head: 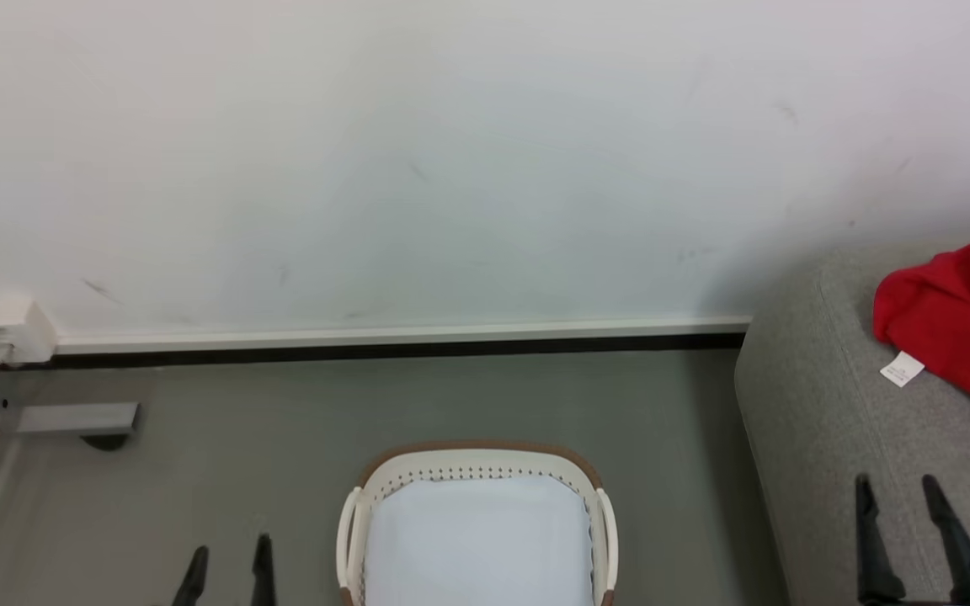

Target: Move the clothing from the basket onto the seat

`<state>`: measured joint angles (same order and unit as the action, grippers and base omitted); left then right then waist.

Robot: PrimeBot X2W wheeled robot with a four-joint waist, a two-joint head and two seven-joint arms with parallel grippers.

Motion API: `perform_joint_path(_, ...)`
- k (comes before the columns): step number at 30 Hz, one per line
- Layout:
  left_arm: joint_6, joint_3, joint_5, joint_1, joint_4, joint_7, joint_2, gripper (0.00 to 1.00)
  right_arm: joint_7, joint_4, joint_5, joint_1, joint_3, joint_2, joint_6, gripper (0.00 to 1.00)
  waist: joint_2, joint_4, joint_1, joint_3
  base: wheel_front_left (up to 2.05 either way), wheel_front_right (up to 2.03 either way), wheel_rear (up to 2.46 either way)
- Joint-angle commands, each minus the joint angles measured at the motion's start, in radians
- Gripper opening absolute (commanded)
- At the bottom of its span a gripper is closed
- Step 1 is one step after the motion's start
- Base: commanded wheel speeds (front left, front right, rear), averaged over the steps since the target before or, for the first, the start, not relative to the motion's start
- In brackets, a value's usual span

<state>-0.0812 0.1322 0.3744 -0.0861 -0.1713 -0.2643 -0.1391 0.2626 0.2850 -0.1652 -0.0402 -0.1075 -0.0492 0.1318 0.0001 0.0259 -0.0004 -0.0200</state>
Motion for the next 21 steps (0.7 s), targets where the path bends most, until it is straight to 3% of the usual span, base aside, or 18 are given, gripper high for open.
perform_joint_path(1,0.016,-0.031,-0.032,-0.024,0.001,0.000,0.012,1.00,0.003,-0.005,-0.009,0.028,0.020,-0.002,-0.002,1.00,-0.0001,-0.010,0.0004,0.024,0.00,0.00,0.00)
perform_joint_path(11,0.143,-0.113,-0.124,-0.080,0.013,0.000,0.070,1.00,0.003,0.039,0.010,0.069,0.088,-0.003,-0.002,1.00,-0.0001,-0.012,0.0004,0.061,0.00,0.00,0.00)
perform_joint_path(21,0.183,-0.145,-0.158,-0.075,-0.006,0.000,0.085,1.00,0.003,0.065,-0.002,0.070,0.113,-0.003,-0.002,1.00,-0.0001,-0.010,0.0004,0.071,0.00,0.00,0.00)
